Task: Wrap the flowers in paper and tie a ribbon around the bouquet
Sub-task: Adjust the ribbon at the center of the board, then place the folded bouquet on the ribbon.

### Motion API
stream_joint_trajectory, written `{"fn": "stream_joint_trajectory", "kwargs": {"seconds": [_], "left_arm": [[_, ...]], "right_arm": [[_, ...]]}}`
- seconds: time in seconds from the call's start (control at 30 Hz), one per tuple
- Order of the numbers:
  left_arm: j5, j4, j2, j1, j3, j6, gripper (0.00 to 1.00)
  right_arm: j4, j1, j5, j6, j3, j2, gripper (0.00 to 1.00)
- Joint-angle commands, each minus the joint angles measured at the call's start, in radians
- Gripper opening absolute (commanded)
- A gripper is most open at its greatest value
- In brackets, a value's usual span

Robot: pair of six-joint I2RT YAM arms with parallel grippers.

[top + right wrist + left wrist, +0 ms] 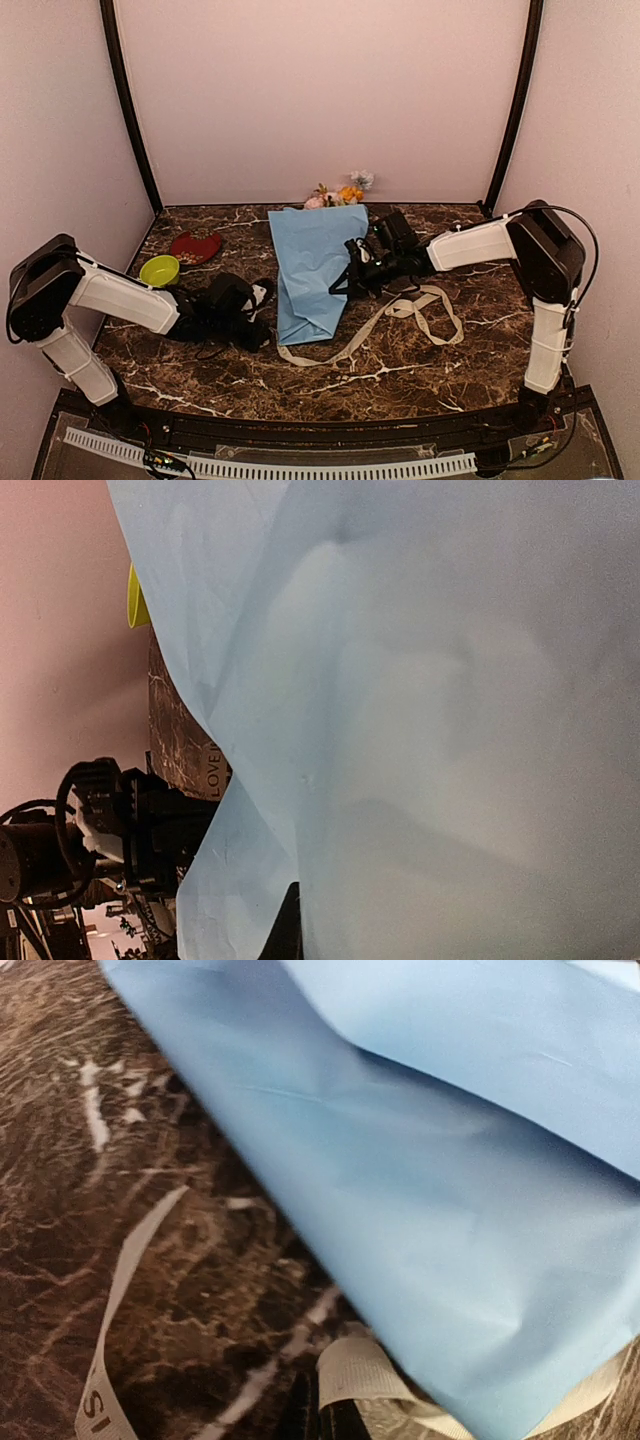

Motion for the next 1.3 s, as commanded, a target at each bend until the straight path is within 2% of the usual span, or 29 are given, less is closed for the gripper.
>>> {"fn": "stream_joint_trajectory", "kwargs": {"seconds": [0.0,0.17,0.37,0.5,0.67,0.83,1.03,1.17,1.27], "left_arm": [[-0.130,-0.236,0.052,0.068,-0.051,-0.080,0.00],[-0.192,-0.196,0.021,0.198,-0.035,-0.087,0.00],[-0.271,-0.197,0.017,0.378,0.069,-0.048,0.00],[-0.316,-0.201,-0.080,0.394,0.147,0.045,0.00],[-0.411,-0.245,-0.276,0.394,0.224,0.134,0.00],[-0.434,-0.256,-0.449,0.394,0.273,0.222,0.00],[-0.256,-0.274,-0.560,0.393,0.333,0.263,0.00],[-0.138,-0.277,-0.554,0.391,0.356,0.260,0.00],[-0.063,-0.230,-0.525,0.346,0.360,0.246,0.00]], "right_arm": [[0.022,-0.023,-0.006,-0.027,-0.005,-0.058,0.00],[0.018,-0.023,-0.031,-0.045,-0.034,-0.064,0.00],[-0.009,-0.023,-0.042,-0.099,-0.107,-0.073,0.00],[-0.021,-0.022,-0.048,-0.129,-0.153,-0.078,0.00],[-0.022,-0.022,-0.047,-0.149,-0.199,-0.070,0.00],[-0.035,-0.021,-0.035,-0.168,-0.206,-0.053,0.00],[-0.043,-0.019,-0.023,-0.180,-0.198,-0.033,0.00],[-0.051,-0.010,-0.016,-0.185,-0.190,-0.021,0.00],[-0.062,-0.004,0.000,-0.191,-0.188,-0.017,0.00]]}}
